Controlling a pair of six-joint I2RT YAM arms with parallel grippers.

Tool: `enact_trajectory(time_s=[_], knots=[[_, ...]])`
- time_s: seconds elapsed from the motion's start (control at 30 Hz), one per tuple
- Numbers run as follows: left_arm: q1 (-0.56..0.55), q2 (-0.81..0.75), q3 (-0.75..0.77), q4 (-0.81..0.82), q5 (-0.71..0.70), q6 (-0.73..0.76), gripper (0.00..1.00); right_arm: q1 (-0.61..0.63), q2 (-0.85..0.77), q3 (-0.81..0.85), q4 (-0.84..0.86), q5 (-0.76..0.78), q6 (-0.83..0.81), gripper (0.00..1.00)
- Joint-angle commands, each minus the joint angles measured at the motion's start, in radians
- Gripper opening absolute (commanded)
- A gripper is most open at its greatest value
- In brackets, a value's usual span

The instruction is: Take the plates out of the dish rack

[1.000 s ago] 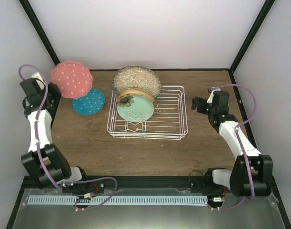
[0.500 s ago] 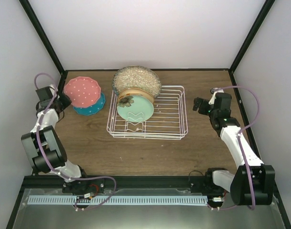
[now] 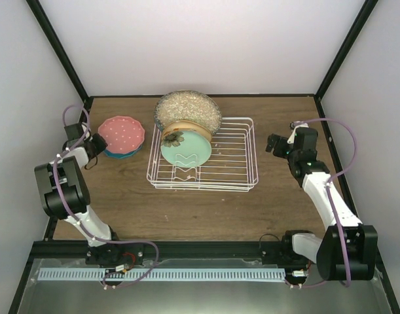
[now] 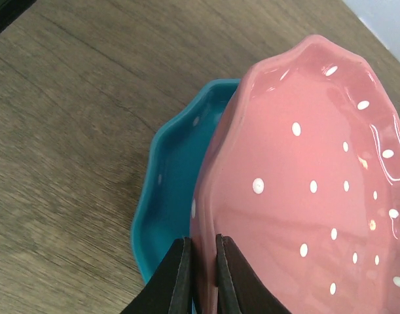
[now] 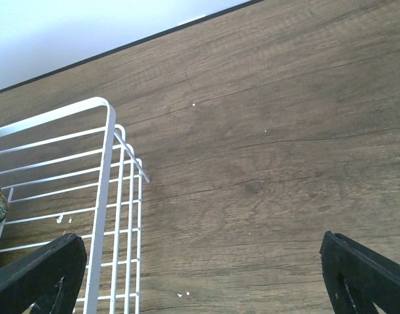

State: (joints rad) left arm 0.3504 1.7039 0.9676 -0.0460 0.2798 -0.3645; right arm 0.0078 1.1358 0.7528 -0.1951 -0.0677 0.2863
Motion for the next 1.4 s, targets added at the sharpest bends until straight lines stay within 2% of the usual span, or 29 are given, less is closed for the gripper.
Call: enact_trajectory(time_s=[0.0, 0.27, 0.63, 0.7, 0.8, 0.93, 1.03, 1.2, 1.37], knots=[[-0.002, 0.015, 0.049, 0.137, 0.016, -0.036, 0.04, -0.008, 0.004, 0.042, -0.011, 0.029, 0.008, 1.00], [-0.004, 0.067, 0.057, 0.117, 0.003, -0.034, 0.06, -0.008, 0.022, 0.063, -0.024, 0.045, 0.001, 1.00], [-0.010, 0.070, 0.027, 0.060, 0.038, -0.078, 0.62, -0.008, 0.037, 0.059, -0.014, 0.050, -0.014, 1.00], [-0.007, 0.051, 0.047, 0.049, 0.021, -0.070, 0.70, -0.008, 0.043, 0.064, -0.013, 0.044, -0.018, 1.00], [-0.004, 0.006, 0.106, 0.055, -0.029, -0.019, 0.76, -0.008, 0.052, 0.069, -0.010, 0.026, -0.031, 1.00], [-0.023, -0.052, 0.221, 0.144, -0.001, 0.187, 0.77, -0.009, 0.073, 0.069, 0.004, -0.010, -0.056, 1.00], [-0.068, -0.078, 0.292, 0.167, 0.100, 0.342, 0.76, -0.008, 0.100, 0.072, 0.025, -0.061, -0.075, 1.00], [-0.235, -0.140, 0.374, -0.018, 0.379, 0.624, 0.65, -0.008, 0.171, 0.120, 0.041, -0.171, -0.117, 1.00], [-0.459, -0.239, 0.315, -0.213, 0.426, 0.918, 0.48, -0.008, 0.217, 0.156, 0.027, -0.224, -0.136, 1.00]])
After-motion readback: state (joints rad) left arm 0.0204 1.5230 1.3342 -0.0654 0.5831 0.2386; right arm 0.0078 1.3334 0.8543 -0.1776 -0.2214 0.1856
